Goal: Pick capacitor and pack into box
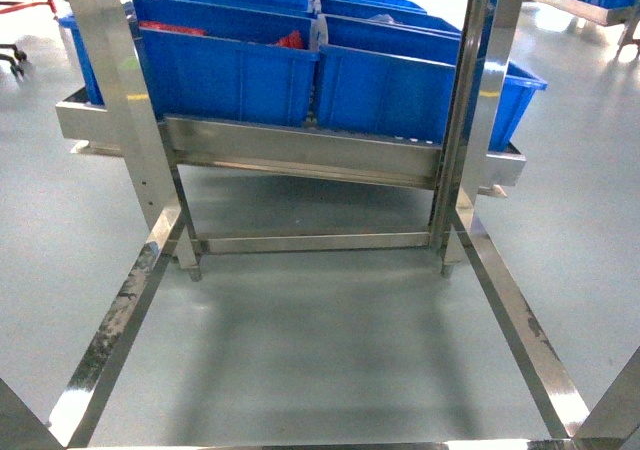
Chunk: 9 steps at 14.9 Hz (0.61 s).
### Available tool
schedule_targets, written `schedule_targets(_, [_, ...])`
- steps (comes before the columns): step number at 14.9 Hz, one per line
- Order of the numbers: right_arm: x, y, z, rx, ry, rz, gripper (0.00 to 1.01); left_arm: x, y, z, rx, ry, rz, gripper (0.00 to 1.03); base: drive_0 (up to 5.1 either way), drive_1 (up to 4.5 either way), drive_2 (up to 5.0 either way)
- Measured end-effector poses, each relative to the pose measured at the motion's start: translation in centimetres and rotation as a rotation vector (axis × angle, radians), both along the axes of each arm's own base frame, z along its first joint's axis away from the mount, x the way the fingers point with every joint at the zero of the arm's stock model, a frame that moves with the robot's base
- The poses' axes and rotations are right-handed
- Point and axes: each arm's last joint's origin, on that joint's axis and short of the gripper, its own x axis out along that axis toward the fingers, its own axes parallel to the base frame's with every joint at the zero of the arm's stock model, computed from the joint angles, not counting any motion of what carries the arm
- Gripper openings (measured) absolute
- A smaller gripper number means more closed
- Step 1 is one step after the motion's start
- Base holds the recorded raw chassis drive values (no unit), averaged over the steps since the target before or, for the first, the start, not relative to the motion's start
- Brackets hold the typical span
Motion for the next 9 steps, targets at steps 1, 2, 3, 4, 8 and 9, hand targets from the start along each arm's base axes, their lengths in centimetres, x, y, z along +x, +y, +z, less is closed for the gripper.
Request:
schedule_targets(1, [0.00,0.00,0.00,0.000,0.000,0.000,0.98,0.00,0.00,0.00,0.000,0.000,0.000,0.43,0.4,0.40,0.4])
schedule_targets(2, [0.00,0.00,0.01,0.000,-0.001,0.000,0.98,0.00,0.00,0.00,0.000,0.000,0.000,0.43,-3.7,2.22,2.2])
schedule_targets(3, [0.00,0.00,0.00,0.000,0.000,0.000,0.98,0.00,-0.01,0.02,0.000,-0.002,-0.003,0.43,-5.0,2.48,2.5])
schedule_targets(4, [0.00,0.00,0.03,0.000,-0.003,0.000,0.98,0.00,0.00,0.01,0.000,-0.001,0.001,0.43,-5.0,2.42,2.4])
schedule_targets(8, [0.00,0.00,0.03,0.000,-0.003,0.000,0.98,0.00,0.01,0.01,0.000,-0.001,0.001,0.43,-5.0,2.47,2.5])
schedule_targets(9, [0.00,0.00,0.01,0.000,-0.001,0.000,0.98,0.00,0.01,0.00,0.000,0.000,0.001,0.43,-4.9,2.55,2.6])
